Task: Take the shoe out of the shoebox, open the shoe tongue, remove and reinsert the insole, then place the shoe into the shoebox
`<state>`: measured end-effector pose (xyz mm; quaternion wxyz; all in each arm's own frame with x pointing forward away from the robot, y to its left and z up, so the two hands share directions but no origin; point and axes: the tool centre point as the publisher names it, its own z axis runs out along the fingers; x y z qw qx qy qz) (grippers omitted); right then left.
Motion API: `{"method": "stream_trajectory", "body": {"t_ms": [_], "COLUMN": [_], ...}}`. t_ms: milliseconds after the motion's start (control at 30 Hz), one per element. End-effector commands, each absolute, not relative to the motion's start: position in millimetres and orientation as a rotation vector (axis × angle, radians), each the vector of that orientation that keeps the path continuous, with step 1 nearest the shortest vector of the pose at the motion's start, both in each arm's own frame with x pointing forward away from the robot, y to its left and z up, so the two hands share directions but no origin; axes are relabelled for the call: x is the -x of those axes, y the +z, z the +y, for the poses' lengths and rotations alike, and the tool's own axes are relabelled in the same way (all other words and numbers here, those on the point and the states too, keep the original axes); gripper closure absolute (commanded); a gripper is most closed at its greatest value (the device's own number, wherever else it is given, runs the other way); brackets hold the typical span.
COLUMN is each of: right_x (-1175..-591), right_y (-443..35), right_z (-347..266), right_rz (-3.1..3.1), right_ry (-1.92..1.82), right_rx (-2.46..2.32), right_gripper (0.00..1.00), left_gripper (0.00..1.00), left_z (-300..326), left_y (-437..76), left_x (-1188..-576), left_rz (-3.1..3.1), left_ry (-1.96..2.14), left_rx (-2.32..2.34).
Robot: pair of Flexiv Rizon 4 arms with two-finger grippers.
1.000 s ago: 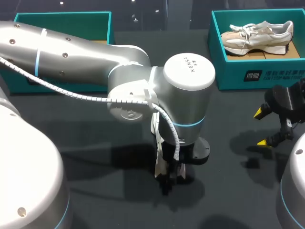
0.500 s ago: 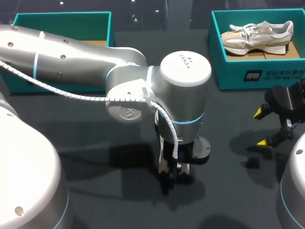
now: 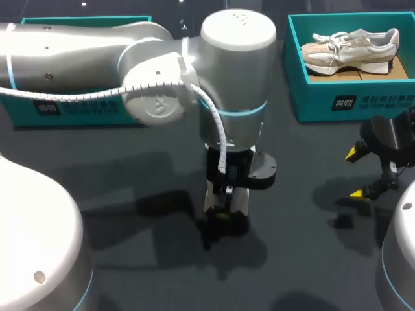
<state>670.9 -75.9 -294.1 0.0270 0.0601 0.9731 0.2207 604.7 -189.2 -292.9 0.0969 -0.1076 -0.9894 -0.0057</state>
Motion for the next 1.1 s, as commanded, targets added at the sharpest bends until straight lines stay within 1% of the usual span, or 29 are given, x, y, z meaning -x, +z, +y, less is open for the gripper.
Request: {"method": "stream_trajectory", "body": {"t_ms": [33,67,800,900,1100], "right_x": [-669,-669,-669,-669,-669], "right_y": [-294,-294,-294,-294,-294], "right_z": [-76,-76,-76,-76,-76], "right_rz": [3.003,3.003,3.003,3.003,3.003], "right_ry": [0.677,0.677,0.677,0.677,0.677], "right_rx": [-0.187,-0.187,-0.187,-0.187,-0.187], "right_gripper": [0.00,0.00,0.00,0.00,0.00], "left_gripper": [1.00,1.00,1.00,1.00,1.00], "left_z": [-142,-138,-136,-120,-61], "left_y": [-205,-196,-192,-176,-147], "left_x": [-628,-630,-635,-651,-689], "left_rz": [-2.943,-2.950,-2.939,-2.932,-2.903], "left_ry": [-0.052,-0.068,-0.048,-0.030,-0.013], "left_rx": [0.287,0.290,0.293,0.298,0.241]}}
